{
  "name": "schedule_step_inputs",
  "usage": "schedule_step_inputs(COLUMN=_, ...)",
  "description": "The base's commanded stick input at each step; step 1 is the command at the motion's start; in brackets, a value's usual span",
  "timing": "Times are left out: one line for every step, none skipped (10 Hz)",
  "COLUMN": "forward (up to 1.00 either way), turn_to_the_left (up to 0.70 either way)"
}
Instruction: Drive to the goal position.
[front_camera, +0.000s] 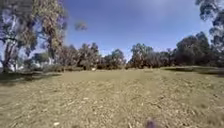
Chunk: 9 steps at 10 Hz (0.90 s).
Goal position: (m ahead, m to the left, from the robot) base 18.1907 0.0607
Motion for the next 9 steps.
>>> schedule_step_inputs(forward=1.00, turn_to_the_left=0.00)
schedule_step_inputs(forward=1.00, turn_to_the_left=0.00)
schedule_step_inputs(forward=1.00, turn_to_the_left=0.00)
schedule_step_inputs(forward=1.00, turn_to_the_left=0.00)
schedule_step_inputs(forward=1.00, turn_to_the_left=0.00)
schedule_step_inputs(forward=1.00, turn_to_the_left=0.00)
schedule_step_inputs(forward=1.00, turn_to_the_left=0.00)
schedule_step_inputs(forward=1.00, turn_to_the_left=0.00)
schedule_step_inputs(forward=1.00, turn_to_the_left=0.00)
